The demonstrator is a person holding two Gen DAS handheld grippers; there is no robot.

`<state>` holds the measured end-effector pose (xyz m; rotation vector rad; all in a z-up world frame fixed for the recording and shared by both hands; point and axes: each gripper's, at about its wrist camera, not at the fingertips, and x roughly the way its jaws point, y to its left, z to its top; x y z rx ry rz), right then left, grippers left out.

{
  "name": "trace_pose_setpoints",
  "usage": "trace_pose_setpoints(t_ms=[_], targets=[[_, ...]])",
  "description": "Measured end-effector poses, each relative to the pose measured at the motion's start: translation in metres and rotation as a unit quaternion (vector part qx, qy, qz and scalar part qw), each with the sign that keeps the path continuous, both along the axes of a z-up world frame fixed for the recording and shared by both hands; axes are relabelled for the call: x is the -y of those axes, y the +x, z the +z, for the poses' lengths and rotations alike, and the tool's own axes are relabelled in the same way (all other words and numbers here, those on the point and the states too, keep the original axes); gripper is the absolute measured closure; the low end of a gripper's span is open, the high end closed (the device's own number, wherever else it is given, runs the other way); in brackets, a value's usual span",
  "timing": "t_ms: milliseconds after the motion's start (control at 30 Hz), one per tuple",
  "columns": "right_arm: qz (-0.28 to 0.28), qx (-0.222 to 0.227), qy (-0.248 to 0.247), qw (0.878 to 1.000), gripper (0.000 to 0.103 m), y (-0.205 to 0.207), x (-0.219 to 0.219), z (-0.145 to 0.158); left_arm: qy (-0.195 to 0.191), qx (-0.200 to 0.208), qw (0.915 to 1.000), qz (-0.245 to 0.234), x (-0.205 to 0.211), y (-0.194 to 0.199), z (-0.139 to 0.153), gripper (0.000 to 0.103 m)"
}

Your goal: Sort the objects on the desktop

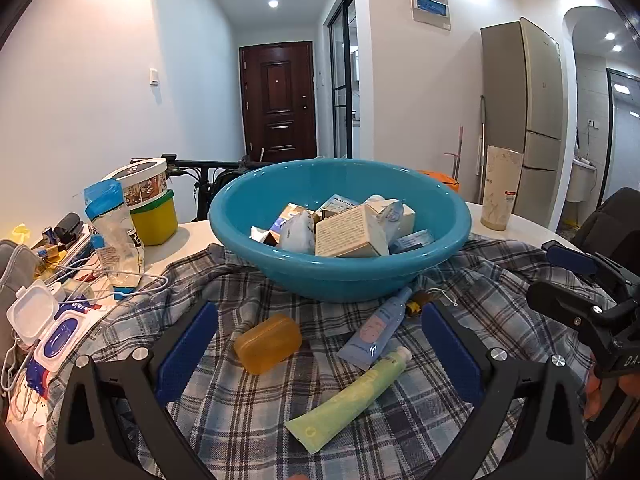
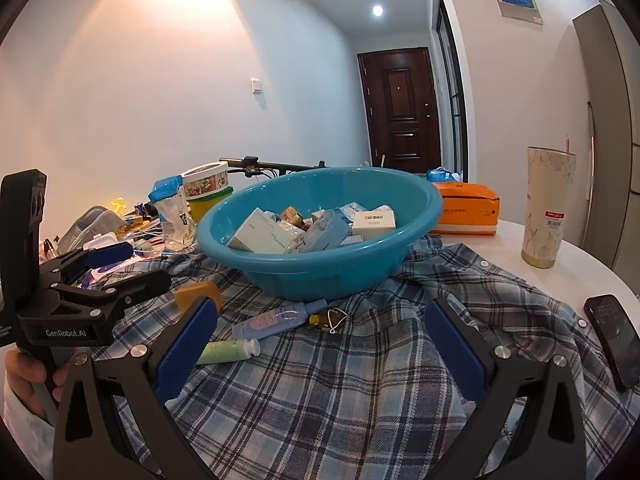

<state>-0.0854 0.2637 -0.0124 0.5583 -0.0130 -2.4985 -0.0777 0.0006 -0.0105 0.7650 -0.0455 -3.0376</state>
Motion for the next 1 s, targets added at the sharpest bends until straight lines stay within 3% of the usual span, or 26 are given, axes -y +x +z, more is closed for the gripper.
trace_pose_setpoints(t_ms=[1000], targets=[[0.001,-0.004,0.015,1.0,0.0,0.0021,0.0039,-0.0035,0.005,0.0,1.0,0.0,0.0033,0.0016,0.0012,0.0]])
